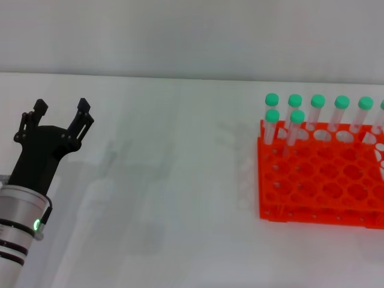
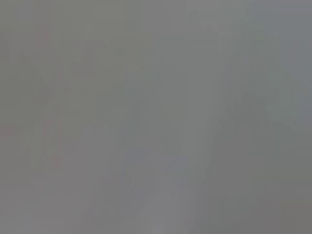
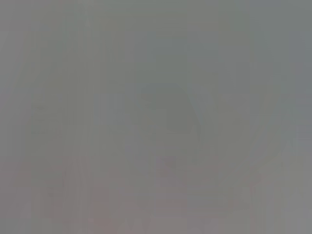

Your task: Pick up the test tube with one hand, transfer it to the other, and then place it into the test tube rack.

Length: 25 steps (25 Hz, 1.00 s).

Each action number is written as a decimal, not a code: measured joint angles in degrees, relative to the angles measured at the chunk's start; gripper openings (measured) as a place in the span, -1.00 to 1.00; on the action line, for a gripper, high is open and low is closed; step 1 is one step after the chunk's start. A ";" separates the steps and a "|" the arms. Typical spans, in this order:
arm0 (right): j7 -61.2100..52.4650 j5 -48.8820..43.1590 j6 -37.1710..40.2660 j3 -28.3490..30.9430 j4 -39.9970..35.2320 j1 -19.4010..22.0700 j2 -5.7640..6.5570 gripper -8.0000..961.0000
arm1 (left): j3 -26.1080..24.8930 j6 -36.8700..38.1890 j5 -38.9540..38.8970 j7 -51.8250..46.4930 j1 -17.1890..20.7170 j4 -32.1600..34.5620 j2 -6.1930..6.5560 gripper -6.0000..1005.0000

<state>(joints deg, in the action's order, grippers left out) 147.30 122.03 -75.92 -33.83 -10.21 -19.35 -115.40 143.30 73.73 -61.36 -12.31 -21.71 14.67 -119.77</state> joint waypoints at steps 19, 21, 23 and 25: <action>10.22 0.77 3.88 13.82 3.45 -1.49 -0.16 0.82 | -0.91 1.46 -3.05 -4.75 0.85 0.52 -0.22 0.78; 10.52 0.82 4.27 14.07 3.54 -1.85 -0.14 0.82 | -0.92 1.48 -3.06 -4.76 0.87 0.55 -0.21 0.78; 10.54 0.85 4.47 14.39 3.54 -2.11 -0.14 0.82 | -0.91 1.49 -3.10 -4.77 0.88 0.58 -0.19 0.78; 10.55 0.86 4.72 14.97 3.56 -2.28 -0.12 0.82 | -0.91 1.52 -3.47 -4.78 0.88 0.58 -0.15 0.78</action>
<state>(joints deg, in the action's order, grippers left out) 157.85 122.89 -71.20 -18.87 -6.65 -21.63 -115.52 142.38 75.25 -64.83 -17.08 -20.83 15.25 -119.93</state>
